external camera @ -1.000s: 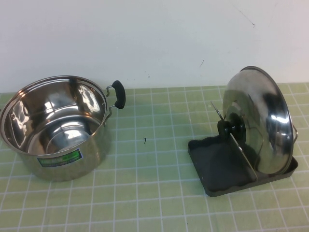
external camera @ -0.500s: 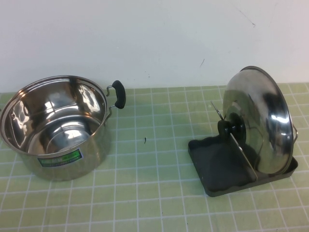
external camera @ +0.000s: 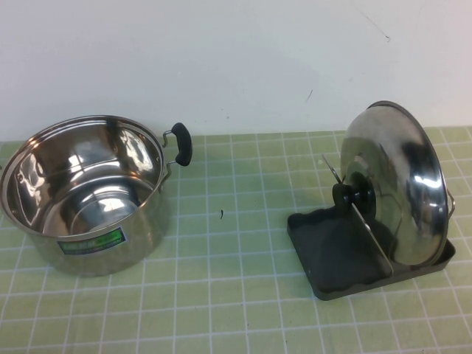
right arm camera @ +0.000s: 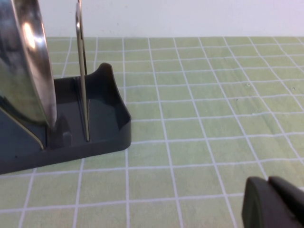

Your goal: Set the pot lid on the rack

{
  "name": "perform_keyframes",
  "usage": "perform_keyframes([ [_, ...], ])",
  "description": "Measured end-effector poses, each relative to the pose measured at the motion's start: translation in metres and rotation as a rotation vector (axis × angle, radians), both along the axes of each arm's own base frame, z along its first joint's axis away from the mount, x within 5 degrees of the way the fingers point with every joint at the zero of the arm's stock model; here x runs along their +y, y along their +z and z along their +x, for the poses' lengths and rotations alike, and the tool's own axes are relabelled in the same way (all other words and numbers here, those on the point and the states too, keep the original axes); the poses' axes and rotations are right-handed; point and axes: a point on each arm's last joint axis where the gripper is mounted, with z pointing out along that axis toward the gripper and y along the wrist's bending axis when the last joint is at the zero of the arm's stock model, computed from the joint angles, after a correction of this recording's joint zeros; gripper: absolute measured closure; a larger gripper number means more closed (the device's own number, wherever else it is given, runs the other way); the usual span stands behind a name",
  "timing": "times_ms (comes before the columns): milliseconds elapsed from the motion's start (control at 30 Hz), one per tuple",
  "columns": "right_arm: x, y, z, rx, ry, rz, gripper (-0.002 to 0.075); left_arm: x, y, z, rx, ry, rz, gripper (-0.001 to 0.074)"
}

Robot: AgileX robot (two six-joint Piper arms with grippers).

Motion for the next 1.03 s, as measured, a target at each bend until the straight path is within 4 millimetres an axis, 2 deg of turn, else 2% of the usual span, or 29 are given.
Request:
perform_keyframes([
  [167,0.000,0.000,0.000,0.000,0.000,0.000,0.0727,-0.001,0.000,0.000,0.002,-0.028,0.011,0.0736],
  [467,0.000,0.000,0.000,0.000,0.000,0.000,0.0727,-0.013,0.000,0.001,0.003,-0.251,0.048,0.0736],
  [1033,0.000,0.000,0.000,0.001,0.000,-0.002,0.0727,-0.013,0.000,0.001,0.005,-0.271,0.090,0.0736],
])
